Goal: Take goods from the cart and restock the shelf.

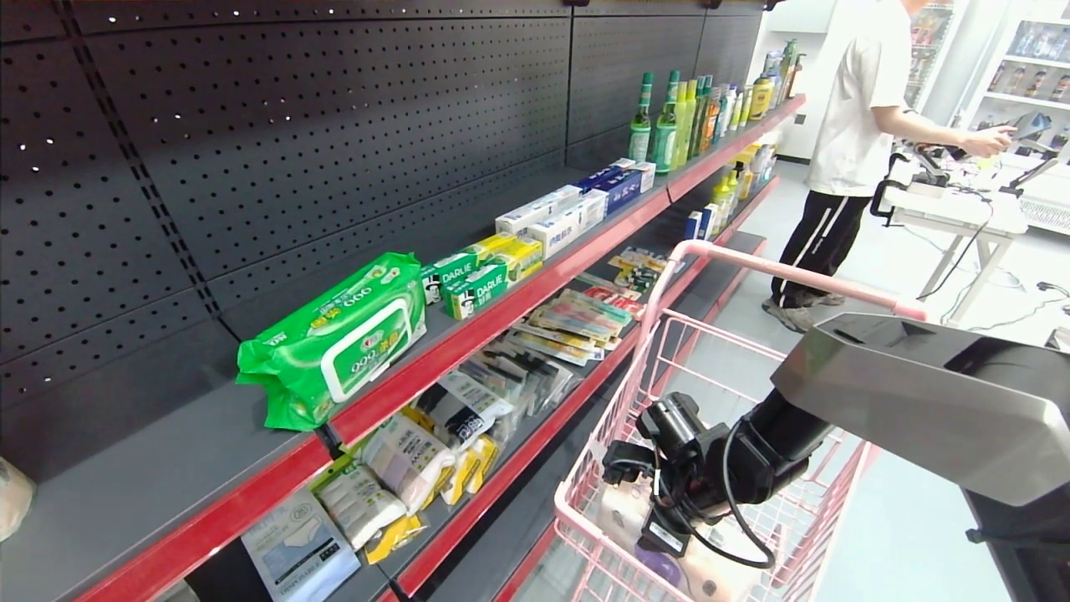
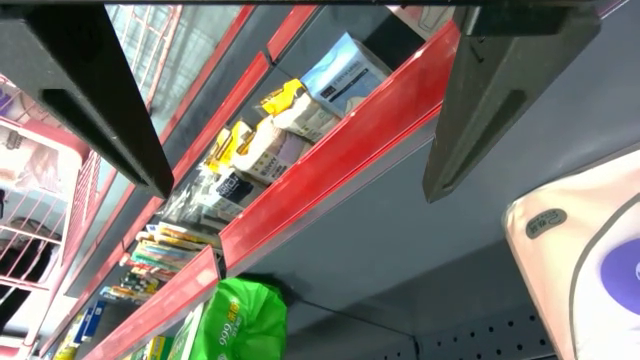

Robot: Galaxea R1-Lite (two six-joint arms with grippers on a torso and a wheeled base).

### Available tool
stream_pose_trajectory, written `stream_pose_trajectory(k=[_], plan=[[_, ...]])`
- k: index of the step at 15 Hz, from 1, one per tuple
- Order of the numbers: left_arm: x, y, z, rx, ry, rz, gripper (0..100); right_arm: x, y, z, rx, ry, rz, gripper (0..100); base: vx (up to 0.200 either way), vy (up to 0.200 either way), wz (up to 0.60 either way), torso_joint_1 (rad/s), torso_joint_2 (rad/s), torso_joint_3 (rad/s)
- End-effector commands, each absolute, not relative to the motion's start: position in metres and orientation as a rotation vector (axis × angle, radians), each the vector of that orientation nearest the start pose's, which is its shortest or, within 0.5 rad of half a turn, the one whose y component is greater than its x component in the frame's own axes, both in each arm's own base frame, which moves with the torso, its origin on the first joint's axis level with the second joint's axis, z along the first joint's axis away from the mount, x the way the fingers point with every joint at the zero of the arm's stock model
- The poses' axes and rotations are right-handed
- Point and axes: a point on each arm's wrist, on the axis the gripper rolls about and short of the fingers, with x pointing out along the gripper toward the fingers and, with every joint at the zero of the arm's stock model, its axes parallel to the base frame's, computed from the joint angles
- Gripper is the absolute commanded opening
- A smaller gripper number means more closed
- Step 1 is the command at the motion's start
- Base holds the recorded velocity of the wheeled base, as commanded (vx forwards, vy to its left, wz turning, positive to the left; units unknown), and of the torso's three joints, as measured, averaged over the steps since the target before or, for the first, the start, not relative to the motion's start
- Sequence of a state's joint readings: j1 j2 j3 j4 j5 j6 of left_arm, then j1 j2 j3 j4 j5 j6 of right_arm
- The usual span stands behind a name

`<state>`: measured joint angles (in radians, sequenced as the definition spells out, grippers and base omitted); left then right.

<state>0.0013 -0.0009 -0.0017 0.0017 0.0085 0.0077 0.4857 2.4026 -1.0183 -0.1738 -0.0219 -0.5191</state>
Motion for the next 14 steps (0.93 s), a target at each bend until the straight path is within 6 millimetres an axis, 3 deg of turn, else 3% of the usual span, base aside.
stream_pose_trajectory(k=[1, 5, 10, 14], plan=[[-0.023, 0.000, 0.076, 0.008, 0.000, 0.011, 100, 0.322, 0.170, -0.050, -0.730, 1.067, 0.704, 0, 0.000, 0.000, 0.00, 0.000, 0.00, 0.000], [-0.023, 0.000, 0.076, 0.008, 0.000, 0.011, 100, 0.319, 0.167, 0.000, -0.667, 1.023, 0.671, 0, 0.000, 0.000, 0.00, 0.000, 0.00, 0.000], [-0.023, 0.000, 0.076, 0.008, 0.000, 0.011, 100, 0.312, 0.144, 0.046, -0.634, 1.011, 0.622, 0, 0.000, 0.000, 0.00, 0.000, 0.00, 0.000], [-0.023, 0.000, 0.076, 0.008, 0.000, 0.011, 100, 0.298, 0.121, 0.096, -0.596, 0.916, 0.564, 0, 0.000, 0.000, 0.00, 0.000, 0.00, 0.000]])
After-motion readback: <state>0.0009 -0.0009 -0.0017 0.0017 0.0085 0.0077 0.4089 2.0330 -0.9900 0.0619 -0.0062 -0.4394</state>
